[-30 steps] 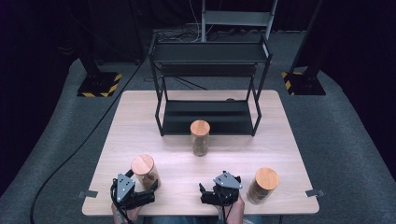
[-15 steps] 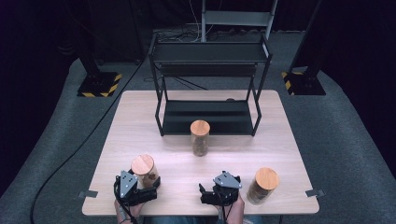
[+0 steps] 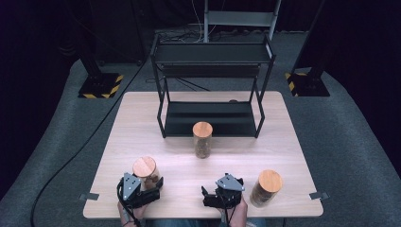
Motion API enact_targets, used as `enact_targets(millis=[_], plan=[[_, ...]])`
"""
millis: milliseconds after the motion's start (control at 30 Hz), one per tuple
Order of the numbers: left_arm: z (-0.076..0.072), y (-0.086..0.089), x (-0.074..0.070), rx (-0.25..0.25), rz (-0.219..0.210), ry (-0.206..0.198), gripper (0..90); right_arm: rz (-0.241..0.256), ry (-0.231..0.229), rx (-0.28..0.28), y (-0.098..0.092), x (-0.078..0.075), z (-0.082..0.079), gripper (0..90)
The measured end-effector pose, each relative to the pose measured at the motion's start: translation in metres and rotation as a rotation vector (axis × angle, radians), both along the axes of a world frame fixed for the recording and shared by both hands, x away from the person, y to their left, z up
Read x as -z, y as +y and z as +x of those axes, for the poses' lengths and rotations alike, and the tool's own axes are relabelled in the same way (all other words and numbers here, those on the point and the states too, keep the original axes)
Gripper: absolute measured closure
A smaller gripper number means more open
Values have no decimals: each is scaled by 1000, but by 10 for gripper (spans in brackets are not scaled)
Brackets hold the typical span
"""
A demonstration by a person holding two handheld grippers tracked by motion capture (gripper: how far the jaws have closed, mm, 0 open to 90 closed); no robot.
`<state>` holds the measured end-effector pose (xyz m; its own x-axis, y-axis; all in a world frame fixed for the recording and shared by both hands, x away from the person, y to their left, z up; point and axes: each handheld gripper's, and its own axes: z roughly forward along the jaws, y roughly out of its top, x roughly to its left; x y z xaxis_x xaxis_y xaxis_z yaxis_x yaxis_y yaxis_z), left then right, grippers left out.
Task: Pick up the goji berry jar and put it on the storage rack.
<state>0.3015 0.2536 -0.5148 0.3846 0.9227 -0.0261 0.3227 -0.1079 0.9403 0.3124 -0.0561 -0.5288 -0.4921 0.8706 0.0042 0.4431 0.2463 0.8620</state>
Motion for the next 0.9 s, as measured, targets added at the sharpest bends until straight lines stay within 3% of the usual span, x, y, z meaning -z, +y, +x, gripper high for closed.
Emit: enact_targets(millis=[233, 900], plan=[[1, -2, 2, -3, -3, -9, 234, -4, 1, -3, 0, 0, 0, 7], [2, -1, 2, 9, -6, -19, 245, 2, 29, -34, 0, 0, 3, 13]])
